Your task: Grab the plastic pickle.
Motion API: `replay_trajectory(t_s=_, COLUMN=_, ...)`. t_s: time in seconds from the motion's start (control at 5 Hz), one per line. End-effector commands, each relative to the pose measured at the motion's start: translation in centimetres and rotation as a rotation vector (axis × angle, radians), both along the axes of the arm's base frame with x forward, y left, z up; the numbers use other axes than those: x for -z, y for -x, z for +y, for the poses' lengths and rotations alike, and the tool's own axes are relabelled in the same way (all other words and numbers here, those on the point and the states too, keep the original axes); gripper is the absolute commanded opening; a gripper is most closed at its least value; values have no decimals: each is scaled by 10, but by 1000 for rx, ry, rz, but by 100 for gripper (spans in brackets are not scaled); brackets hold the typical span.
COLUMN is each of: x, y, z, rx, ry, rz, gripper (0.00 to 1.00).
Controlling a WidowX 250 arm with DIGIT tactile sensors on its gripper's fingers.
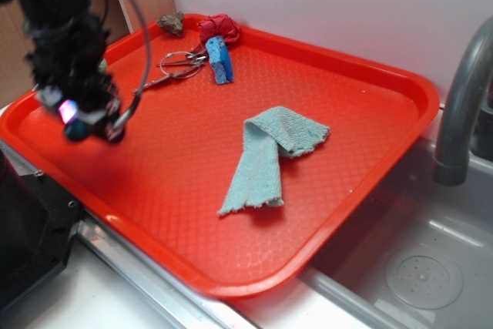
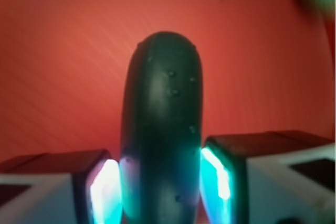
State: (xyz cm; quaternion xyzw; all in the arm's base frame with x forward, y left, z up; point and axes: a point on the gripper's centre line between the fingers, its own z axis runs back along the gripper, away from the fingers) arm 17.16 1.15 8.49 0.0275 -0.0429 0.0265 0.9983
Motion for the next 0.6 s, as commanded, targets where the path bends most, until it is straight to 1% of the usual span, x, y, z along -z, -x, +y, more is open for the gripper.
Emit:
replay_trajectory(t_s=0.0, x=-104, y=-28, z=-16, rx=206, ry=-26, rz=-47, gripper=0)
replay_trajectory(t_s=0.2, x=-154, y=-33, z=-29, rx=219, ry=-36, rz=-47, gripper=0)
replay_trajectory(t_s=0.4, x=-159, y=-29, z=-27, rx=186, ry=-11, rz=-1, gripper=0)
